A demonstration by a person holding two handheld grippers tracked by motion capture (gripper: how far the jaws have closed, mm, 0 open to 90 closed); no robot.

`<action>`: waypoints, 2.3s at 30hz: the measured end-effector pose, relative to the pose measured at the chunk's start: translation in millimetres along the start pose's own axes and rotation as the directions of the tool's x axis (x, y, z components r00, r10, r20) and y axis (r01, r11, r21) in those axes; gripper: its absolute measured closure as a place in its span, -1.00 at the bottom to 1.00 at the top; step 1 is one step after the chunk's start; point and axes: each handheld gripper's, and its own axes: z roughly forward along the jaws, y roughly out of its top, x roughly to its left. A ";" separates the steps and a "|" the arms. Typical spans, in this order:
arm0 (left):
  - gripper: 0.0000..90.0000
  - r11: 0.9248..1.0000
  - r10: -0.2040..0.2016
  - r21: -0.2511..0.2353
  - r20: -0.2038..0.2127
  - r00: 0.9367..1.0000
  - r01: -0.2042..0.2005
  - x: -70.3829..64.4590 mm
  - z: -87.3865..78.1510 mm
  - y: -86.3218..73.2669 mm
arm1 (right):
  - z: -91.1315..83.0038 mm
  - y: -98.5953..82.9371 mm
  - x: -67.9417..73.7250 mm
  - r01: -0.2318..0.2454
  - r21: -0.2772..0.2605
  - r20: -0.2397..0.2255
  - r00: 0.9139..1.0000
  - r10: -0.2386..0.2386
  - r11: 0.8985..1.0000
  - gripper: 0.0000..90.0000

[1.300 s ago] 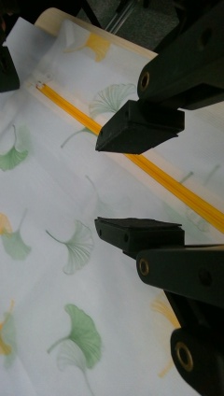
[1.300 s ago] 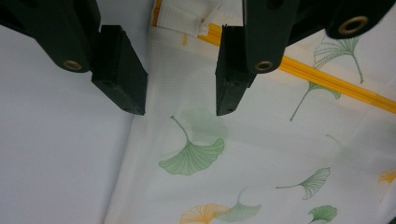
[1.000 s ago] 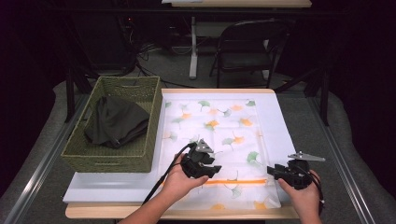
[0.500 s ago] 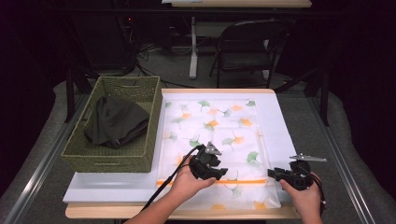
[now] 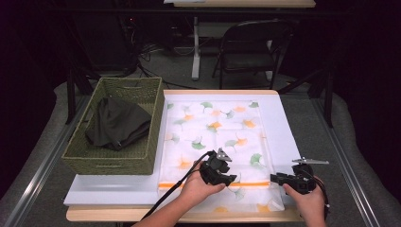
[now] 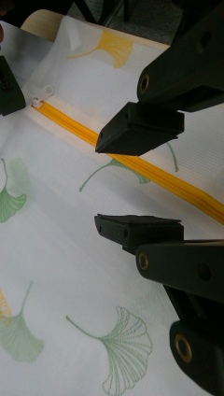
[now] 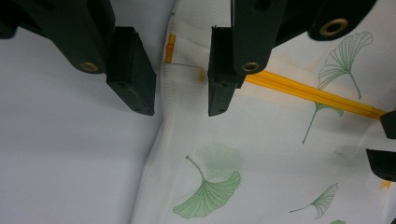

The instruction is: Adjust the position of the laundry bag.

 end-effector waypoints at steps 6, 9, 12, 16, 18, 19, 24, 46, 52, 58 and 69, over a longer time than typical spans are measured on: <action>0.29 1.000 0.011 0.019 -0.012 1.000 -0.011 -2.4 9.7 -4.0 | 2.7 -0.4 -0.5 -0.009 0.013 -0.014 1.000 0.009 1.000 0.37; 0.30 0.999 0.017 0.031 0.000 1.000 -0.017 -2.1 13.1 -5.9 | 3.5 -0.1 0.5 -0.007 0.016 -0.019 1.000 0.007 1.000 0.37; 0.31 0.999 0.014 0.037 -0.001 1.000 -0.013 -1.7 15.7 -7.1 | 4.1 0.1 0.3 -0.015 0.016 -0.028 0.999 0.015 1.000 0.39; 0.34 0.999 0.011 0.045 -0.003 1.000 -0.011 -1.4 17.9 -7.8 | 4.7 0.4 0.2 -0.014 0.018 -0.029 0.999 0.015 1.000 0.43; 0.36 0.999 0.006 0.049 0.002 1.000 -0.006 -1.0 20.8 -8.4 | 5.6 0.9 0.9 -0.008 0.019 -0.028 1.000 0.009 1.000 0.47; 0.37 0.998 0.007 0.057 0.004 1.000 -0.007 -0.9 21.7 -8.5 | 5.5 1.1 1.0 -0.007 0.023 -0.031 0.999 0.008 1.000 0.49; 0.39 0.998 0.005 0.059 0.001 1.000 -0.005 -0.8 24.1 -8.4 | 4.5 1.8 -0.2 -0.008 0.018 -0.048 0.999 0.009 1.000 0.58; 0.46 0.998 0.011 0.062 -0.023 1.000 -0.010 -2.1 25.7 -7.7 | 8.4 5.1 4.4 0.001 0.032 -0.082 0.997 0.001 0.999 0.68; 0.46 0.998 0.018 0.059 -0.035 0.999 -0.016 -3.5 26.0 -7.9 | 10.7 8.0 9.9 0.027 0.040 -0.095 0.995 -0.023 0.999 0.84; 0.46 0.998 0.026 0.058 -0.044 0.999 -0.023 -4.7 26.1 -8.3 | 4.9 13.3 13.3 0.010 0.013 -0.151 0.988 -0.008 1.000 0.88; 0.46 0.998 0.028 0.050 -0.047 0.998 -0.025 -4.7 26.1 -9.4 | -6.7 25.2 24.7 -0.003 -0.082 -0.227 0.974 -0.015 0.997 0.89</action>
